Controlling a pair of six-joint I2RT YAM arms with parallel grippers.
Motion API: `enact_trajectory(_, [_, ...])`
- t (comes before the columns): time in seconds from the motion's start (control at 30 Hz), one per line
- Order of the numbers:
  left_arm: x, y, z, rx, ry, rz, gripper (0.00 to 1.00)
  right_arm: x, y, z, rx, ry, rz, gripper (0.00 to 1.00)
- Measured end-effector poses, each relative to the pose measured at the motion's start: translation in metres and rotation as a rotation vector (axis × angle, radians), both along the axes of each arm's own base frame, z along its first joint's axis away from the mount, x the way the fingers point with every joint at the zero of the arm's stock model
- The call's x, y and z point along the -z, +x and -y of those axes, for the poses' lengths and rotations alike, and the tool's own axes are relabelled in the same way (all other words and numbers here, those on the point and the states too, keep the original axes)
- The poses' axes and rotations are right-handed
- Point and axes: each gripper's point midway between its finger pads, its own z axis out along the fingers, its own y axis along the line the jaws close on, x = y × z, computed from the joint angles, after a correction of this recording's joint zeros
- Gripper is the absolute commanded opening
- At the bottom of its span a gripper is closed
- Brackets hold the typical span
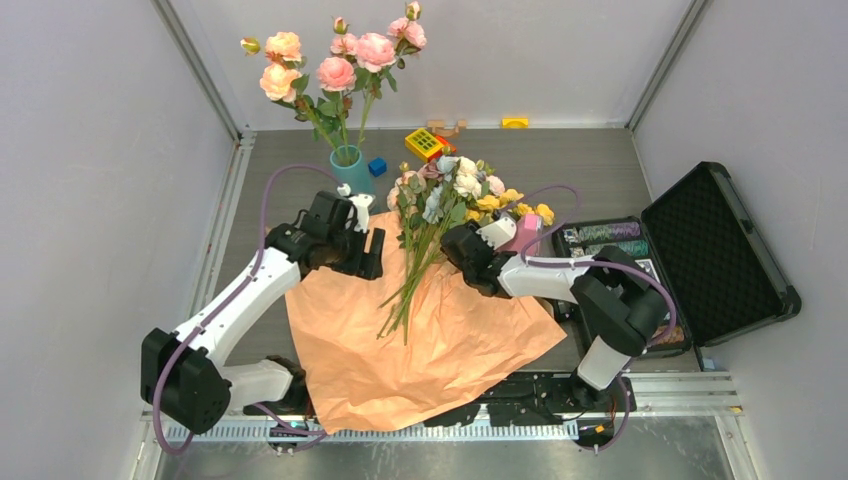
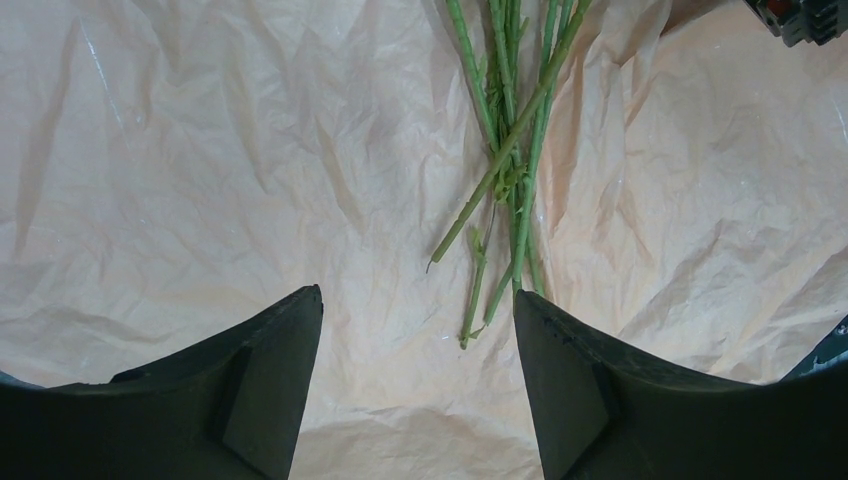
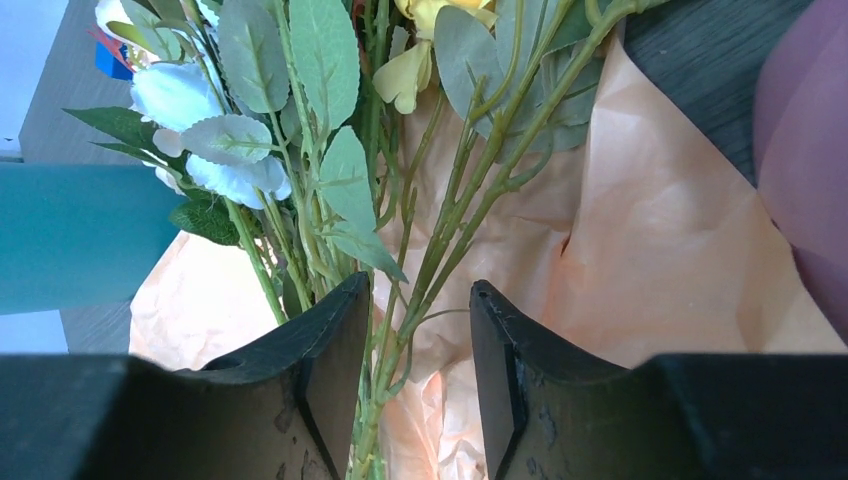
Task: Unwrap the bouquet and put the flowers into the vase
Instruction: Pick up the fake flower from the wrapping paper.
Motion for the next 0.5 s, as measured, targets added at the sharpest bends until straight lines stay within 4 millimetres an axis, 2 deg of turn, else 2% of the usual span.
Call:
enact_trajectory(0.23, [0.0,0.0,0.0,0.0,0.0,0.0,0.72,0.012,0.005,-0.008,-0.016,0.007,-0.026,0.44])
enact_trajectory(0.5, [0.0,0.0,0.0,0.0,0.0,0.0,0.72,0.027,0.007,-0.017,-0.034,0.01,-0.056,0.26])
